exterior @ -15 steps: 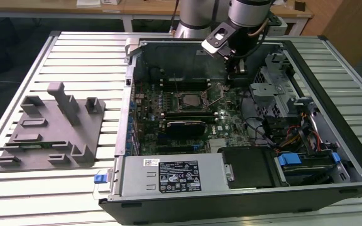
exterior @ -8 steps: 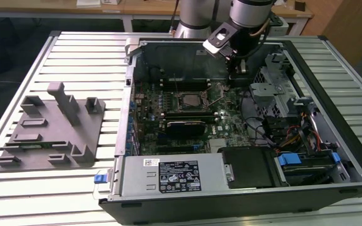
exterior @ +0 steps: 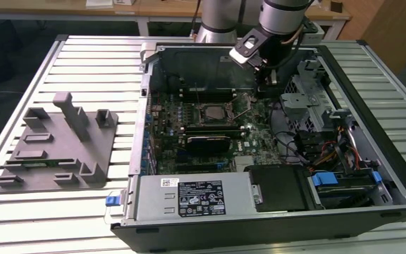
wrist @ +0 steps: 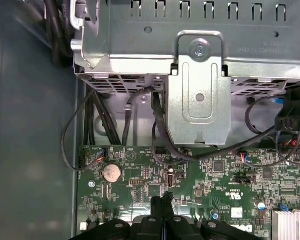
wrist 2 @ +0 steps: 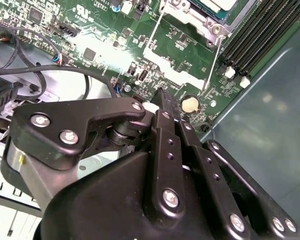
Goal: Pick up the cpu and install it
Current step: 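Close the cpu cover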
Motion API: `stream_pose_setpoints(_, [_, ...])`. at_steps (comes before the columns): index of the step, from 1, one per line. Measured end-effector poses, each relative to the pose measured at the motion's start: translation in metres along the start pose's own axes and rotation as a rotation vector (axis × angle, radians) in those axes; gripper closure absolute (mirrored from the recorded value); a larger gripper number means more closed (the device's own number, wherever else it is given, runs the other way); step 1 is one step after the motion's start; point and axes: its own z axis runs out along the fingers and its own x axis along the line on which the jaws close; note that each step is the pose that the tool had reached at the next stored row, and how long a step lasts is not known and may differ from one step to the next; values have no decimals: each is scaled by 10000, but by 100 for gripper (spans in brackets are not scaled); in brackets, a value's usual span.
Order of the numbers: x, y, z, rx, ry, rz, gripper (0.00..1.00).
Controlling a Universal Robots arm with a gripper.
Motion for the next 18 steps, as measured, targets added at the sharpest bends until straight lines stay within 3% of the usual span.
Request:
stream_pose_setpoints(7, [1,2,82,27,0,-2,89])
stream_pose_setpoints(18, [2,7,202,192,-2,10,89])
